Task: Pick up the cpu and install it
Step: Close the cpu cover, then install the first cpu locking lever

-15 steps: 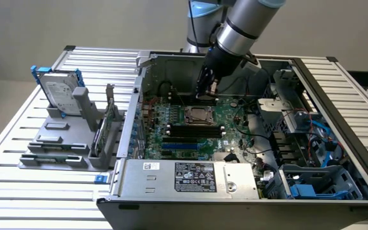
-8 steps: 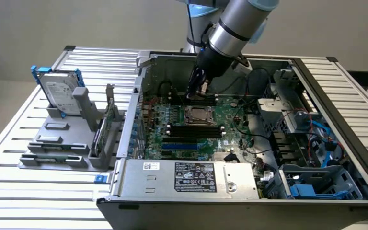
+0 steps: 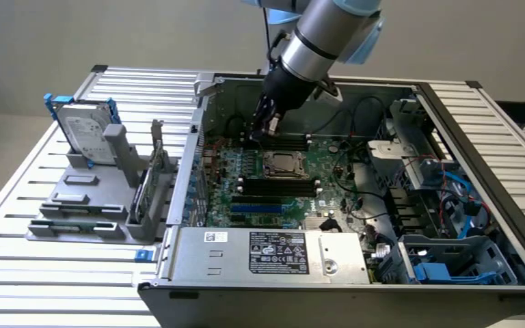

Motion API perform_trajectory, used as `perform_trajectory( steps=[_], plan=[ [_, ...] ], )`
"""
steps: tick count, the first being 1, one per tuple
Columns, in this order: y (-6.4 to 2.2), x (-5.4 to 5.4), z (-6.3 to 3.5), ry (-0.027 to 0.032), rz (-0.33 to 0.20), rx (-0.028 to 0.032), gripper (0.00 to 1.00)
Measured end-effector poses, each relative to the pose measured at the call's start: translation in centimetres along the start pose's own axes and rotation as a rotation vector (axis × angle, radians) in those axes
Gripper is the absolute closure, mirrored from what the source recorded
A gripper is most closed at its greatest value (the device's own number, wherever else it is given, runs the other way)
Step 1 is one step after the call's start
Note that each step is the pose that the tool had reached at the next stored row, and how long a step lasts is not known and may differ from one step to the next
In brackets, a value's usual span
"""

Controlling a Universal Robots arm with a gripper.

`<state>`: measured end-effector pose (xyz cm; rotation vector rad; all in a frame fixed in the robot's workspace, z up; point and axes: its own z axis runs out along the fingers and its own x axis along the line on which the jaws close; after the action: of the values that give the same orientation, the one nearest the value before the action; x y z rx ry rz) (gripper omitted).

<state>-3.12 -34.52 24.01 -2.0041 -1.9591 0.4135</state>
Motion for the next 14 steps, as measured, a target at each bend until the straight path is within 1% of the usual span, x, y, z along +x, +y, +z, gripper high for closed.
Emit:
perform_trajectory(
  steps=[1, 2, 5, 14],
  plan=[
    [-0.12, 0.0, 0.05, 0.0035, 0.001, -0.0002, 0.89],
    [-0.22, 0.0, 0.10, 0.0082, 0.003, -0.0007, 0.89],
    [-0.52, 0.0, 0.24, 0.0249, 0.013, -0.0012, 0.89],
    [-1.21, 0.0, 0.55, 0.0735, 0.068, -0.0016, 0.89]
  ],
)
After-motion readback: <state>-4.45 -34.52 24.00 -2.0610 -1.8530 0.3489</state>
